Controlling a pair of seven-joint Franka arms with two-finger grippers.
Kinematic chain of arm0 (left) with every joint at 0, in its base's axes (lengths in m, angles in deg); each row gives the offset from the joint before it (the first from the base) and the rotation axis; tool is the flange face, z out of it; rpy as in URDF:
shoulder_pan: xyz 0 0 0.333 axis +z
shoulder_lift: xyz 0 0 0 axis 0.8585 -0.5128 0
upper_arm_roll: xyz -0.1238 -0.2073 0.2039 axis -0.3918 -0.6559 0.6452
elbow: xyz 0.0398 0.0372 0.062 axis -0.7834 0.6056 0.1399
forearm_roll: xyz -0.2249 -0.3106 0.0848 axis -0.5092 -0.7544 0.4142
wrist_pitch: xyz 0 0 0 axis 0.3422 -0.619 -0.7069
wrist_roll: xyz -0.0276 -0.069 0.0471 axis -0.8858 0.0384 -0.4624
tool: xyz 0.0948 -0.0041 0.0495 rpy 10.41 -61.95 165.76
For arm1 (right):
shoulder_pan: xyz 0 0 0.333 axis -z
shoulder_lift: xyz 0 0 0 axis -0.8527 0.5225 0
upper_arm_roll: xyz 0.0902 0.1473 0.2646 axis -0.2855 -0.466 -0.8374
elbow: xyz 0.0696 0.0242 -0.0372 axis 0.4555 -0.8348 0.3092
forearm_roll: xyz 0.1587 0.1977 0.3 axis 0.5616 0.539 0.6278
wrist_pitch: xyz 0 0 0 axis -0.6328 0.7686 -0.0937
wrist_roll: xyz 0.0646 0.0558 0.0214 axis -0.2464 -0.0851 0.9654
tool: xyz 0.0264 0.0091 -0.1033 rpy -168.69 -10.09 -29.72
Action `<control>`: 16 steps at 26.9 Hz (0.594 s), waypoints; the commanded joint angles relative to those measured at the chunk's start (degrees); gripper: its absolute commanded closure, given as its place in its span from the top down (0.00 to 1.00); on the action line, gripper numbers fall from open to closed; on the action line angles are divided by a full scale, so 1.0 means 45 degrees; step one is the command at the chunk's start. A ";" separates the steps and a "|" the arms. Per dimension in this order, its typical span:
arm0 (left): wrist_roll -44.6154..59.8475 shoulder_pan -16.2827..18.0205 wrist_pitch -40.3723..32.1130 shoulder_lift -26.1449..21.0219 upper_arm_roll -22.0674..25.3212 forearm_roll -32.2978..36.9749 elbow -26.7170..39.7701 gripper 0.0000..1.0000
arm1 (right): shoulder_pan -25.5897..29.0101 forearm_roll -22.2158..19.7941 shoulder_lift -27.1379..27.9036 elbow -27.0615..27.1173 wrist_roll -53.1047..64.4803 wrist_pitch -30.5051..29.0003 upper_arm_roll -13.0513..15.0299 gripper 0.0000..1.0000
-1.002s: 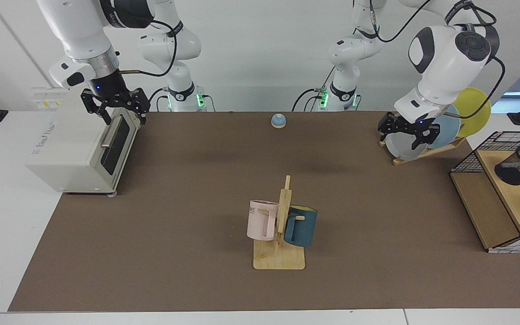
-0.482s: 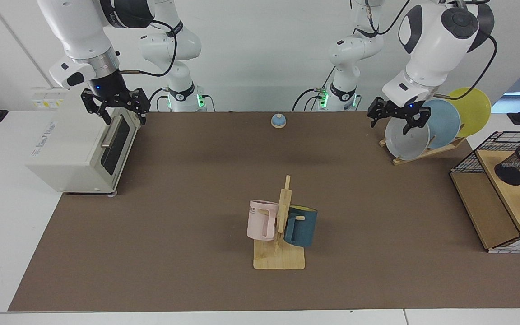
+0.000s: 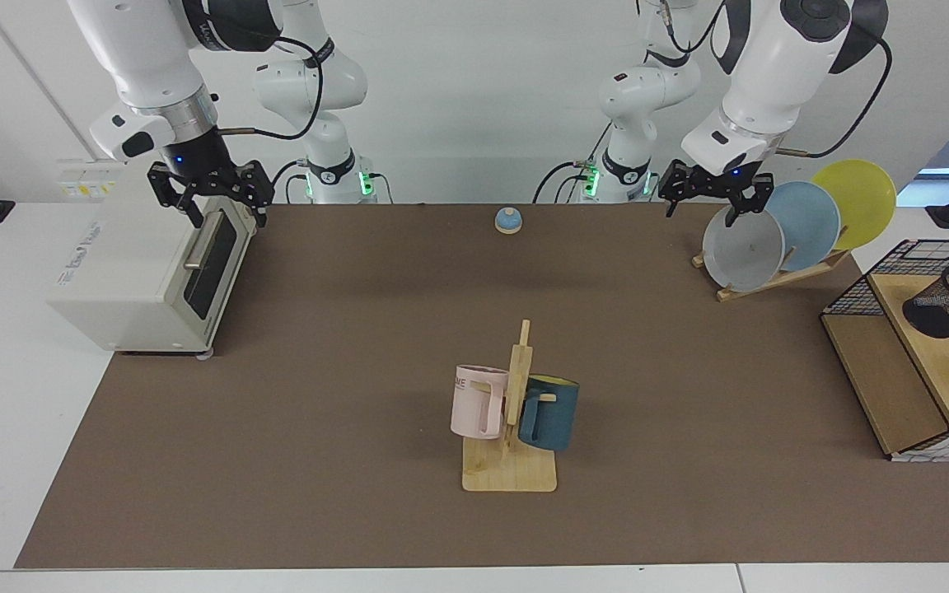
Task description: Put markers into pen holder
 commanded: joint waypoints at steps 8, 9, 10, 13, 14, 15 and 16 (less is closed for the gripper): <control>0.0191 -0.3912 0.0957 0.0050 0.4485 0.0359 0.0077 1.00 | 0.0221 0.0059 -0.0207 -0.0209 0.0415 -0.0009 -0.0153 1.00; 0.0230 -0.4341 0.0976 0.0069 0.4896 0.0378 0.0115 1.00 | 0.0240 0.0040 -0.0207 -0.0209 0.0415 -0.0009 -0.0134 1.00; 0.0211 -0.4694 0.0995 0.0089 0.5229 0.0378 0.0232 1.00 | 0.0240 0.0059 -0.0207 -0.0209 0.0415 -0.0009 -0.0153 1.00; 0.0230 -0.5670 0.1132 0.0167 0.6245 0.0378 0.0564 1.00 | 0.0240 0.0059 -0.0226 -0.0209 0.0415 -0.0009 -0.0153 1.00; 0.0211 -0.6041 0.1248 0.0186 0.6596 0.0378 0.0604 1.00 | 0.0240 0.0059 -0.0207 -0.0209 0.0415 -0.0029 -0.0134 1.00; 0.0211 -0.6490 0.1462 0.0187 0.7102 0.0378 0.0604 1.00 | 0.0240 0.0059 -0.0207 -0.0209 0.0415 -0.0010 -0.0153 1.00; 0.0211 -0.6997 0.1638 0.0187 0.7707 0.0359 0.0604 1.00 | 0.0240 0.0059 -0.0207 -0.0209 0.0415 -0.0009 -0.0153 1.00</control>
